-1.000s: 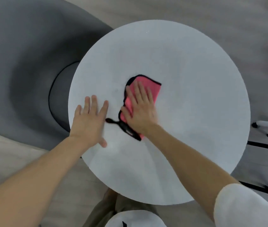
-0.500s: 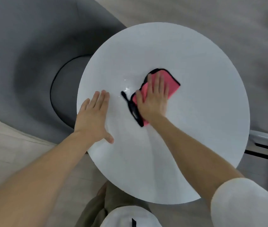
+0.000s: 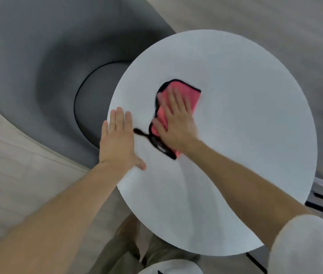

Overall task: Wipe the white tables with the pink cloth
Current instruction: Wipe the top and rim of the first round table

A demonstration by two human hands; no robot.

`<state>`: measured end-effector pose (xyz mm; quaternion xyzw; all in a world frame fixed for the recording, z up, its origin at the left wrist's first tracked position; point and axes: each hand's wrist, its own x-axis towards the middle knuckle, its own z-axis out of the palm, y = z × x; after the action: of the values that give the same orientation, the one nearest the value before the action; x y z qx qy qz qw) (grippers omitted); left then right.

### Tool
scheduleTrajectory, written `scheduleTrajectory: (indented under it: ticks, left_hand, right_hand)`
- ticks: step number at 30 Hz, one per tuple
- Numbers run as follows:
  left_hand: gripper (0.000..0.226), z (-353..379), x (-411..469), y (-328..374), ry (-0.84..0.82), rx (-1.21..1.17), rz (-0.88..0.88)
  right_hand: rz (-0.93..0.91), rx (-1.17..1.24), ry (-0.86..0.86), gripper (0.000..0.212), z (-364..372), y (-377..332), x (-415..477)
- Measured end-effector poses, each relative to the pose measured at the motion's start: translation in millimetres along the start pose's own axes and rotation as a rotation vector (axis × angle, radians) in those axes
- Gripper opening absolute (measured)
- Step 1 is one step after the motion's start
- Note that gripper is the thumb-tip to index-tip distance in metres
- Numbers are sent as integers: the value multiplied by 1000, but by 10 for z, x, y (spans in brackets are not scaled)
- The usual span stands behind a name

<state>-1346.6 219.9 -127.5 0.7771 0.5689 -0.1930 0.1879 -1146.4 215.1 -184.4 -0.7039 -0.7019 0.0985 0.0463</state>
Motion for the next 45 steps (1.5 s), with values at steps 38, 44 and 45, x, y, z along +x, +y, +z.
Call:
scheduleTrajectory:
  ticks: [38,44,45]
  left_hand:
    - [195,109,25,-4,-60,-264,-257]
    - [194,136,5,-77,-35,-259,-223]
    - [194,126,0,-74,-34,-253,-219]
  right_hand:
    - [3,-53,-24,71,-347,1464,785]
    - [52,-12,18,74,14,242,941]
    - [-151,-34,-1,71,122,-128,972]
